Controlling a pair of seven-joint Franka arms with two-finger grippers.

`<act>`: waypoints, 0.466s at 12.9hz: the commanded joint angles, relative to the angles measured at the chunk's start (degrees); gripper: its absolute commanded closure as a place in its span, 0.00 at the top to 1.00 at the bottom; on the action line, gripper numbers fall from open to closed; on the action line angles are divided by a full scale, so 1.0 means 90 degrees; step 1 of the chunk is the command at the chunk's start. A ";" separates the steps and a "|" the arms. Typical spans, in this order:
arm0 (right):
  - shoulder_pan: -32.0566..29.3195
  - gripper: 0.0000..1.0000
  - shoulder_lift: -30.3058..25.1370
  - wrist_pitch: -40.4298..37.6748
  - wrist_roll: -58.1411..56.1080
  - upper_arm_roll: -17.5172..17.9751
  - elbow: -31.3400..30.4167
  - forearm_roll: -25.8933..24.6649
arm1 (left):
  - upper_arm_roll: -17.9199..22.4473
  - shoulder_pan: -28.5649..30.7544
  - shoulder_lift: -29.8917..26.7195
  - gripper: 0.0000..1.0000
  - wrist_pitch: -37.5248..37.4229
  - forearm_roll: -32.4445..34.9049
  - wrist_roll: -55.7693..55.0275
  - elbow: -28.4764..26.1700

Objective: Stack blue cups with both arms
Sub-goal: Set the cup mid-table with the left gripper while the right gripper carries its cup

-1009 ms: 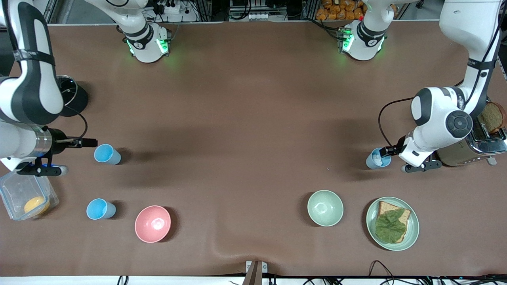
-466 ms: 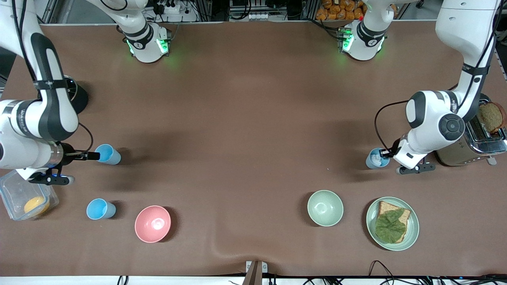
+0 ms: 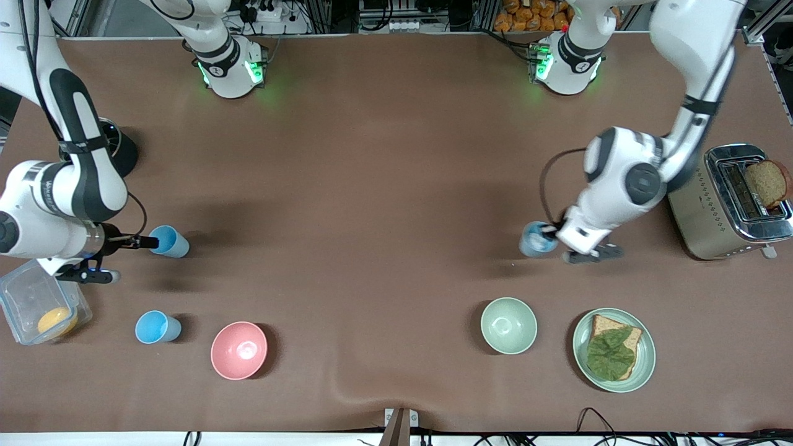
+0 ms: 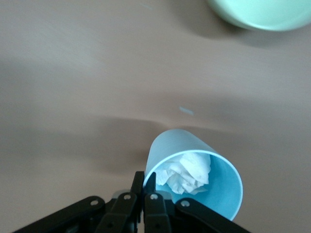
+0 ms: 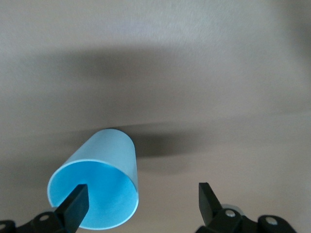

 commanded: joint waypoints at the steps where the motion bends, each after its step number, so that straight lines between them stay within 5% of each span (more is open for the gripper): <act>1: -0.0177 1.00 0.0153 0.0049 -0.0017 0.0134 -0.0042 -0.0012 | -0.0801 -0.0540 0.0239 0.00 -0.0155 0.0127 -0.2553 0.0680; 2: -0.0187 1.00 0.0193 0.0049 -0.0036 0.0134 -0.0042 -0.0012 | -0.0783 -0.1105 0.0533 0.00 -0.0146 0.0244 -0.3394 0.1148; 3: -0.0216 0.58 0.0232 0.0020 -0.0075 0.0134 -0.0042 -0.0012 | -0.0773 -0.1507 0.0932 0.00 -0.0146 0.0409 -0.4031 0.1665; 4: -0.0235 0.03 0.0242 0.0000 -0.0143 0.0143 -0.0052 -0.0002 | -0.0773 -0.1772 0.1361 0.00 -0.0146 0.0624 -0.4608 0.2212; 6: -0.0236 0.00 0.0242 -0.0019 -0.0183 0.0143 -0.0052 -0.0002 | -0.0754 -0.2435 0.2075 0.00 -0.0136 0.1335 -0.5799 0.2917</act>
